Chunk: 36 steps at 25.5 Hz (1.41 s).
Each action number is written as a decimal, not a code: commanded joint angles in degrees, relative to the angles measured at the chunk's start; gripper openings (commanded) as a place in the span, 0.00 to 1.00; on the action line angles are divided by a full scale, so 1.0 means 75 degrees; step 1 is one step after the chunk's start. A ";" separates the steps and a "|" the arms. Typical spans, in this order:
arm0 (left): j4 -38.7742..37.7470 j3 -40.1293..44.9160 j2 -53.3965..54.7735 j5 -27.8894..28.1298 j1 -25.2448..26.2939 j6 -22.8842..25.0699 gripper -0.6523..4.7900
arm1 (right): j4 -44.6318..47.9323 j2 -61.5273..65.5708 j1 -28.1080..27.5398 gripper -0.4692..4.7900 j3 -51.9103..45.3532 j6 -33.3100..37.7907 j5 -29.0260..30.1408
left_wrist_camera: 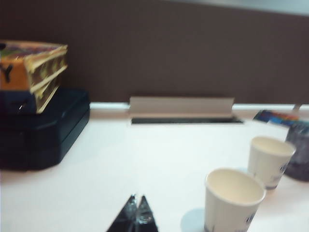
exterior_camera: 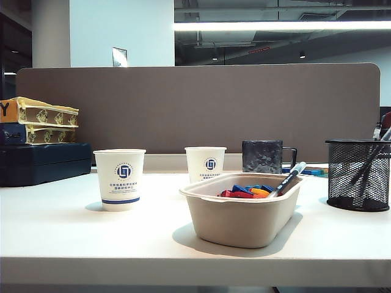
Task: Pick up one pen and put it in the pen container.
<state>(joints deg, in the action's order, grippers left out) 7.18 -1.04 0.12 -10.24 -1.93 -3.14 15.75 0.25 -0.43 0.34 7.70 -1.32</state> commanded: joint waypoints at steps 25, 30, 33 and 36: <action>0.0236 -0.2818 0.2122 -0.1527 0.0009 -0.0388 0.17 | -0.1329 0.0248 0.0012 0.20 0.2366 -0.0519 0.0743; 0.0289 -0.3552 0.3121 -0.1737 -0.0163 -0.0364 0.17 | -0.1311 0.1145 0.0015 0.20 0.3098 -0.0516 0.0854; 0.0388 -0.3818 0.3669 -0.1979 -0.0332 -0.0385 0.17 | -0.1320 0.1909 0.0017 0.20 0.3614 -0.0507 0.1405; 0.0475 -0.3946 0.4188 -0.2296 -0.0609 -0.0388 0.17 | -0.1314 0.2512 0.0017 0.20 0.3926 -0.0504 0.1944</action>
<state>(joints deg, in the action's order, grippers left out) 10.41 -30.26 30.28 -25.58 -5.74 -6.04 5.28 17.54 -0.43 28.82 3.81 10.66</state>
